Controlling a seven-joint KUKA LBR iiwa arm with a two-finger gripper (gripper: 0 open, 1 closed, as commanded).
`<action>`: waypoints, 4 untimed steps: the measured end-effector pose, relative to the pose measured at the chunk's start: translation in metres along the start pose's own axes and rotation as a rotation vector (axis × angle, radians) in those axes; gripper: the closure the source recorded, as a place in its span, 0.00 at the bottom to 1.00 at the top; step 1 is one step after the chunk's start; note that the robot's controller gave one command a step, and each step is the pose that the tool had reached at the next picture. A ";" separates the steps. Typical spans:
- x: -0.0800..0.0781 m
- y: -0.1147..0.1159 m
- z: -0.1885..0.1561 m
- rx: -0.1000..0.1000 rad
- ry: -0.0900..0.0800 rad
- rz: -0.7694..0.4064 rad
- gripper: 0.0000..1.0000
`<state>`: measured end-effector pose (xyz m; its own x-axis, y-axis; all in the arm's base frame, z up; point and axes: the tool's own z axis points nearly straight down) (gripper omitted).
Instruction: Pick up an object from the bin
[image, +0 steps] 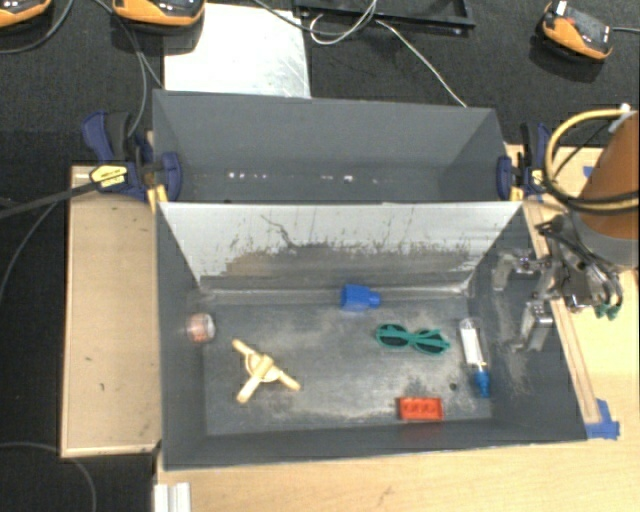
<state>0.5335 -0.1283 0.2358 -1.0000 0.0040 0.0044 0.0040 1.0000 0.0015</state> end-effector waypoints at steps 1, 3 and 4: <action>-0.001 0.001 -0.005 0.002 -0.008 -0.006 0.00; -0.038 0.048 0.084 0.001 -0.009 0.115 0.00; -0.030 0.064 0.126 0.001 -0.011 0.026 0.00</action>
Offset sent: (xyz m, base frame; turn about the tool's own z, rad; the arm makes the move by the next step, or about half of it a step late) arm 0.0420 0.0552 -0.1658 0.0640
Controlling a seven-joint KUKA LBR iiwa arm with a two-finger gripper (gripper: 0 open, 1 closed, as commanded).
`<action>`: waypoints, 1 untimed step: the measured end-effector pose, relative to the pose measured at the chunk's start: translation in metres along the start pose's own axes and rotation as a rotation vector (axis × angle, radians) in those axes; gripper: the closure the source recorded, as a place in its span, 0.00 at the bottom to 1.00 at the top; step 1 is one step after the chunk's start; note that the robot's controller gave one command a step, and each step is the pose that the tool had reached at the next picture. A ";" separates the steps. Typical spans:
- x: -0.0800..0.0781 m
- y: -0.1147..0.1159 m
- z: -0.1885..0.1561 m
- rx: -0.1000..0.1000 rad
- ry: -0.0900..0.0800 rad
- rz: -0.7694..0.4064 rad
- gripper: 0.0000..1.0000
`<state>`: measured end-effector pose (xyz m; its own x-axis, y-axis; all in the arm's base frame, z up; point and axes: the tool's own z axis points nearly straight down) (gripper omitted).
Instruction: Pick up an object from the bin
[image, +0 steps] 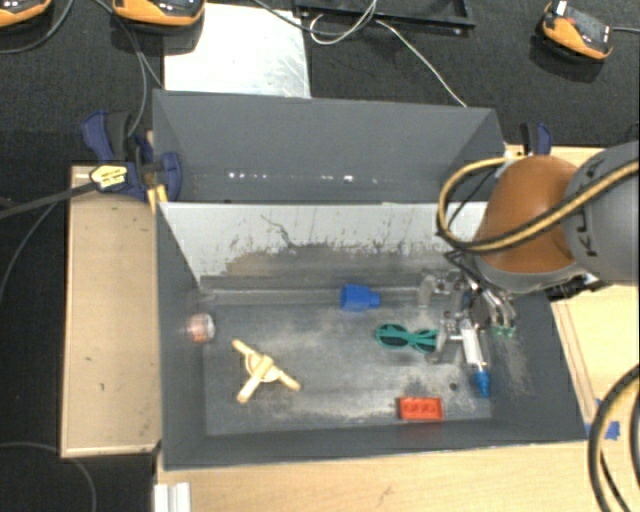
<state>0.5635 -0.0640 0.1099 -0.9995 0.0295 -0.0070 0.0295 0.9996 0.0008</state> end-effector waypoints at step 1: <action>-0.005 -0.001 0.040 0.001 0.001 0.066 0.00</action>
Offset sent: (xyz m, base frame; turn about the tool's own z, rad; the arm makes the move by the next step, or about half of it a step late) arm -0.0127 0.0073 -0.0399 0.1369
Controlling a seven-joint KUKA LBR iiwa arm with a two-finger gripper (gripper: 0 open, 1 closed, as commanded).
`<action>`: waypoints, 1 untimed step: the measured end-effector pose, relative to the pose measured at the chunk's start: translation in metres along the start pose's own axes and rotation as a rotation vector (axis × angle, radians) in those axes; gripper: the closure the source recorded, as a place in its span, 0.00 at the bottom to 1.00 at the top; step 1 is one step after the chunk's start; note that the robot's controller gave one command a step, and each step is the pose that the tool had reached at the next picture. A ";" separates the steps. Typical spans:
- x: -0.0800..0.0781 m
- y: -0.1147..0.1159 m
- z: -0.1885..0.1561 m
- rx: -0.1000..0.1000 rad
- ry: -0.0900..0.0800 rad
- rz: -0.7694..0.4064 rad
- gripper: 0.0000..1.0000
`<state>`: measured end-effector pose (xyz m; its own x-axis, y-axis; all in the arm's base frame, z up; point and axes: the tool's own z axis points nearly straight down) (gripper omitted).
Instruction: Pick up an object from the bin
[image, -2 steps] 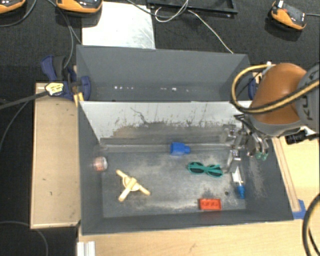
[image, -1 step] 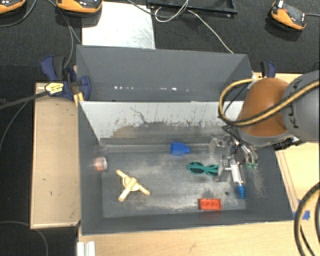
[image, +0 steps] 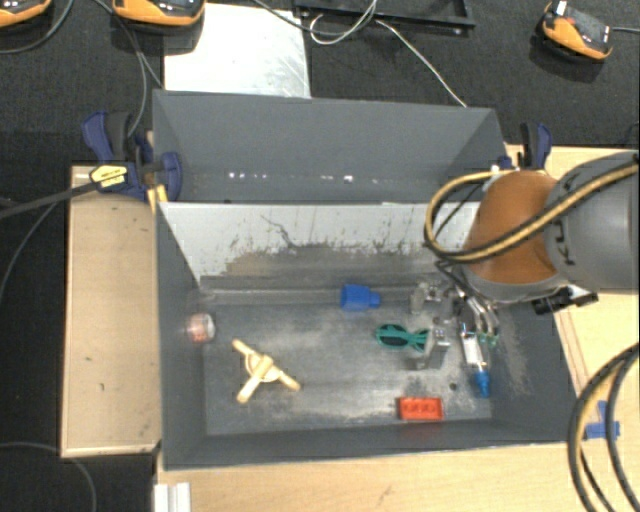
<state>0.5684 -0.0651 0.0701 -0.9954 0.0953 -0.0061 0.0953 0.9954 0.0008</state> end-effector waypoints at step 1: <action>0.017 0.007 -0.001 -0.001 -0.004 0.069 1.00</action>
Offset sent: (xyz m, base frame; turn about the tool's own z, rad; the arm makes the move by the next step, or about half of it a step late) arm 0.0000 0.0000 0.0000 0.0000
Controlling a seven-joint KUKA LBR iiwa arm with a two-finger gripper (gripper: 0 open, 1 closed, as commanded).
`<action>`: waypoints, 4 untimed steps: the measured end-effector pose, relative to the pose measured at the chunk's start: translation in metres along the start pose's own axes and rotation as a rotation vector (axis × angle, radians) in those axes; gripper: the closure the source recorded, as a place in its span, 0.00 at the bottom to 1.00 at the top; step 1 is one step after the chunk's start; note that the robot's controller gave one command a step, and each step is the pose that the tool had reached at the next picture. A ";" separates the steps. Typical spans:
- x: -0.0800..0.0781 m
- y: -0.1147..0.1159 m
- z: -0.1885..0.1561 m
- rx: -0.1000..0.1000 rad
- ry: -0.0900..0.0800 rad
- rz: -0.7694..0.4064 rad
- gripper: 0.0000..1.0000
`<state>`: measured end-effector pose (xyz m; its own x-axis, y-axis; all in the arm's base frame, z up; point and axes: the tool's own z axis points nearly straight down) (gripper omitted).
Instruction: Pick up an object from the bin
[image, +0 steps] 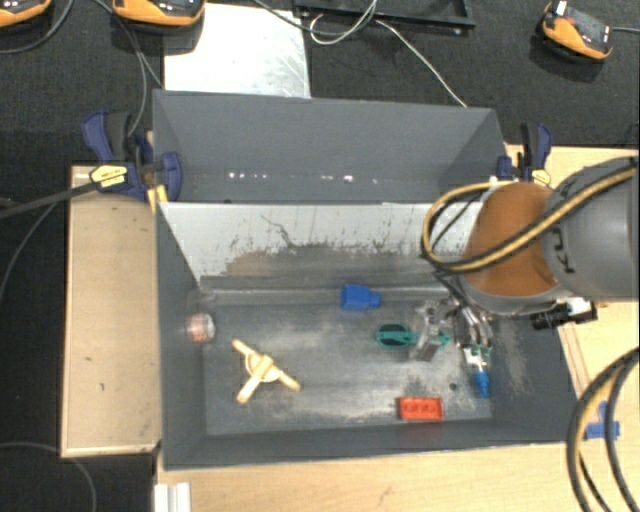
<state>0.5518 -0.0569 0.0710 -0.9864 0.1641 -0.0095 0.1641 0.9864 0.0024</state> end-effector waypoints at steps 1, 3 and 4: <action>0.000 0.000 0.000 0.000 0.000 -0.001 1.00; 0.002 0.000 -0.020 0.000 0.006 -0.002 1.00; 0.001 0.000 -0.039 0.000 0.003 -0.004 1.00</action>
Offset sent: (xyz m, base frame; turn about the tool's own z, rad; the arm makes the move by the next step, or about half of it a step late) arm 0.0000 0.0001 0.0606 0.0000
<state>0.5507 -0.0569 0.1096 -0.9870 0.1604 -0.0061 0.1604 0.9871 0.0024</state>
